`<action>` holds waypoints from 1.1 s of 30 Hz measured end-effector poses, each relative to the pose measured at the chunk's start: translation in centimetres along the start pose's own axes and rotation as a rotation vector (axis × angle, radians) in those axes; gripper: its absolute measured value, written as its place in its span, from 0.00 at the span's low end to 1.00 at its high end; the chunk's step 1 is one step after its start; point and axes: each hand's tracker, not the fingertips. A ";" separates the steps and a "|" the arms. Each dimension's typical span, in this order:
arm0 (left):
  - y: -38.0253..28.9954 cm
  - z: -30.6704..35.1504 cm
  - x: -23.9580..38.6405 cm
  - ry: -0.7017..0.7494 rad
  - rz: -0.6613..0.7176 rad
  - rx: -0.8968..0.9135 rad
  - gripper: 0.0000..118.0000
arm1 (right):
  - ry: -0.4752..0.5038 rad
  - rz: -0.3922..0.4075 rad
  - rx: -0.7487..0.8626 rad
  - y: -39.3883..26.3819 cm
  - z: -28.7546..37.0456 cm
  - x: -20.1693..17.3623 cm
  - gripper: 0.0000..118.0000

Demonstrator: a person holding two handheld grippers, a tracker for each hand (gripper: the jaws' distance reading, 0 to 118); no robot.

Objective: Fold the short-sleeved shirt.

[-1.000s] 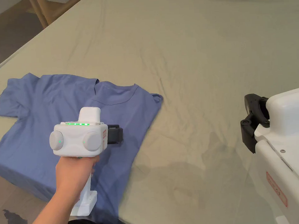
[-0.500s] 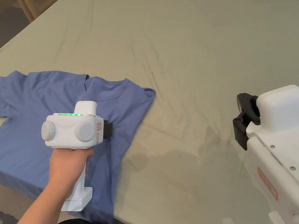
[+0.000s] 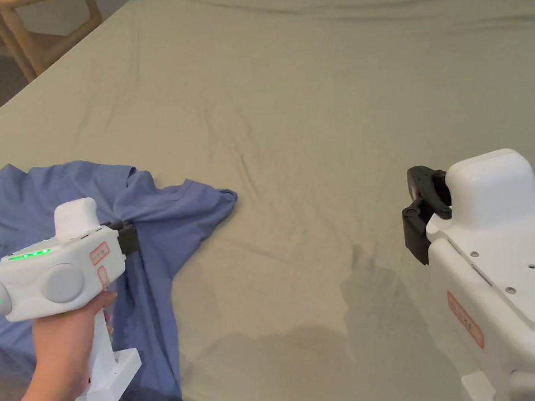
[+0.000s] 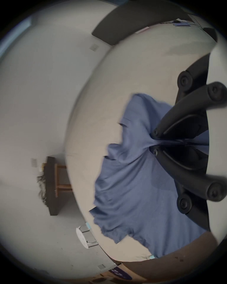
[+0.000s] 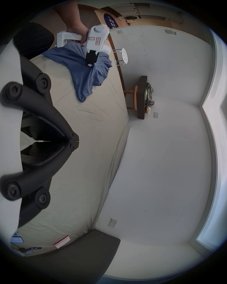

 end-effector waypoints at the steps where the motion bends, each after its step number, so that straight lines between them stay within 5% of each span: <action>1: 0.4 1.3 0.1 -0.012 0.020 0.045 0.04 | -0.006 -0.001 0.007 0.2 0.5 0.0 0.01; 5: 3.4 4.9 -0.7 -0.058 0.070 0.179 0.04 | -0.028 -0.008 0.040 0.8 2.3 0.5 0.01; 16: 13.5 16.1 6.8 -0.209 -0.107 0.506 0.04 | -0.097 -0.032 0.135 1.7 7.3 2.7 0.01; 26: 20.2 19.8 21.8 -0.462 -0.387 0.648 0.04 | -0.263 -0.089 0.158 0.4 11.0 8.7 0.01; 33: 17.0 14.6 35.7 -0.638 -0.647 0.510 0.04 | -0.395 -0.120 0.120 -1.6 13.1 13.5 0.01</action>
